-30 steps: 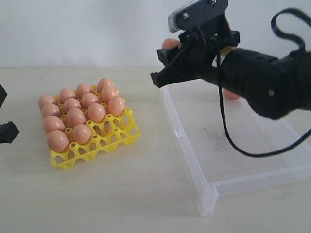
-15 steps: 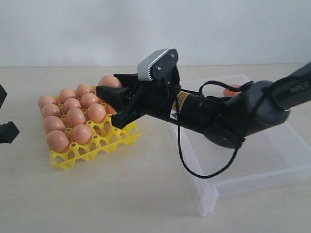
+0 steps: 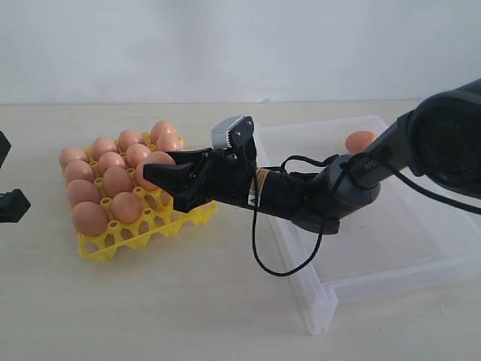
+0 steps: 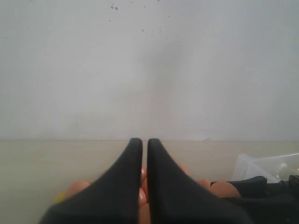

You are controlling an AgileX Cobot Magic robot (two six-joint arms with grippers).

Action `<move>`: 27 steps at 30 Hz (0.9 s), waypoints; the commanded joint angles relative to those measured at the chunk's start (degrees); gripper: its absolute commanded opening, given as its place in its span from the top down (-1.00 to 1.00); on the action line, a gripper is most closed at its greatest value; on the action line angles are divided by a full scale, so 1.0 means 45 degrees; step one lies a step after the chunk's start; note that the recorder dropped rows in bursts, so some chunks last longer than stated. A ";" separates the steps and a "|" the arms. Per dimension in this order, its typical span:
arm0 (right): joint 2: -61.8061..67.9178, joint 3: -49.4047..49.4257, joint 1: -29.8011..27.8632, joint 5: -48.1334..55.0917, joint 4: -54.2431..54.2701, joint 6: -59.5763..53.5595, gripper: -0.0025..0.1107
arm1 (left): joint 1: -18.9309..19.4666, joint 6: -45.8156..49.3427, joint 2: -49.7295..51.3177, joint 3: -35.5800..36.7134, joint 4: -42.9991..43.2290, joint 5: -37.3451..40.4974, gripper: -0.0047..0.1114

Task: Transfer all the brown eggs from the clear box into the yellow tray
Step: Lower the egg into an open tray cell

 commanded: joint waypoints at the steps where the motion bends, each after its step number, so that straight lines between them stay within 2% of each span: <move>1: 0.0173 -0.0111 -0.0052 -0.0093 -0.0188 -0.0067 0.96 | -0.0008 0.0101 -0.0072 0.0072 -0.0074 -0.0143 0.85; 14: 0.0173 -0.0111 0.0087 -0.0093 -0.0802 0.1523 0.96 | -0.0008 0.0206 -0.0072 0.0072 -0.0074 -0.0143 0.85; 24: 0.0173 -0.0484 0.0716 -0.0093 -0.0739 0.1148 0.96 | -0.0008 0.0258 -0.0072 0.0072 -0.0074 -0.0143 0.85; 27: 0.0173 -0.0568 0.0747 0.1760 -0.0752 0.1269 0.96 | -0.0008 0.0284 -0.0072 0.0072 -0.0074 -0.0143 0.85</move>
